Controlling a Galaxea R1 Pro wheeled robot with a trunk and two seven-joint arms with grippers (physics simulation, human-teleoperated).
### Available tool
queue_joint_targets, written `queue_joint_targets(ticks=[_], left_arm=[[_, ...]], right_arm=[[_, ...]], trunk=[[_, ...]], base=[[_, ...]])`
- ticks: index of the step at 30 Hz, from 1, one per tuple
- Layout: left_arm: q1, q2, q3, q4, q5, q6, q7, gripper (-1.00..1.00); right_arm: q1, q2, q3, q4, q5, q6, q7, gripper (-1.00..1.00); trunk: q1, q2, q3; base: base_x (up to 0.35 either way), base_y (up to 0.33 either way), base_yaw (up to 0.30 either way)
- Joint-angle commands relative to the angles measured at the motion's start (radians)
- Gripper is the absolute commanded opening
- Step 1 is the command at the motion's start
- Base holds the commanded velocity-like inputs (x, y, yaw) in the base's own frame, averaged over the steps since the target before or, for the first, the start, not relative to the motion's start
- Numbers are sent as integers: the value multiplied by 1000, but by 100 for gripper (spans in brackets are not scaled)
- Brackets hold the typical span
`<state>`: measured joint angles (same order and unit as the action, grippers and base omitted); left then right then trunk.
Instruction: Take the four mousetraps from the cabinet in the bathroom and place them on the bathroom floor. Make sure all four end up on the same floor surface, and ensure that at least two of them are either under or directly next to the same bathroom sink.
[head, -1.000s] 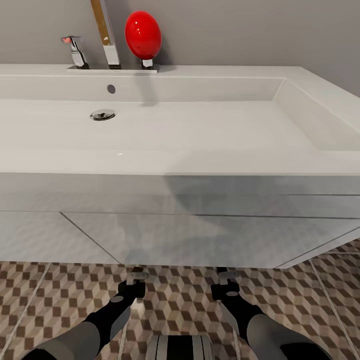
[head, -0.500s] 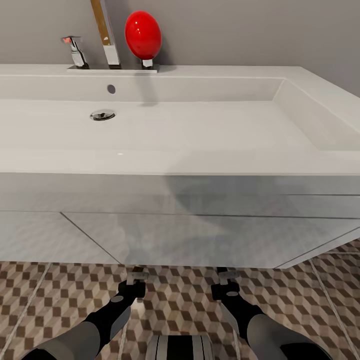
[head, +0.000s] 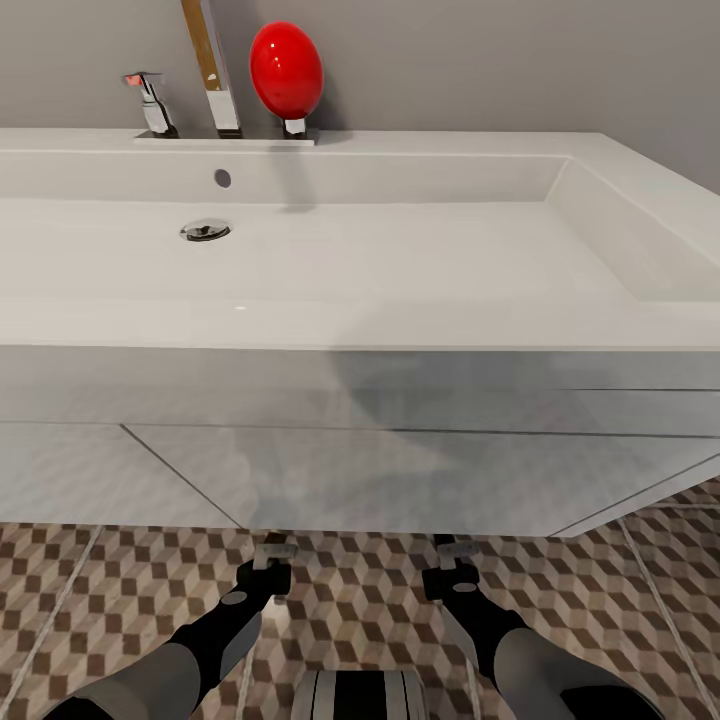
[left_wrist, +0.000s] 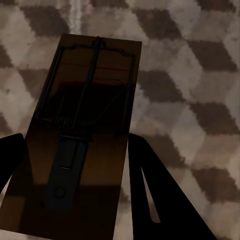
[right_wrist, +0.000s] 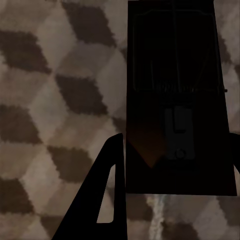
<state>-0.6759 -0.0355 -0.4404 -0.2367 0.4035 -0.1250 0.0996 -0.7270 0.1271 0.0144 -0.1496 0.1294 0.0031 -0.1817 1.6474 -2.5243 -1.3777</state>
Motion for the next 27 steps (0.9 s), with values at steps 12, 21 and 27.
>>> queue_joint_targets(ticks=[12, 21, 27], left_arm=[[-1, 0, -5, 5, 11, -8, 14, -100], [-1, 2, -5, 7, 7, -11, 13, -100], [-1, 3, -5, 10, 6, -13, 12, -100]], right_arm=[[0, 1, 1, 1, 7, 0, -4, -100], [0, 2, 0, 1, 6, -1, -4, -100], [-1, 2, 0, 1, 4, -3, -4, -100]], trunk=[[0, 0, -1], [0, 0, -1], [0, 0, -1]], base=[[0, 0, 0], [0, 0, 0], [0, 0, 0]])
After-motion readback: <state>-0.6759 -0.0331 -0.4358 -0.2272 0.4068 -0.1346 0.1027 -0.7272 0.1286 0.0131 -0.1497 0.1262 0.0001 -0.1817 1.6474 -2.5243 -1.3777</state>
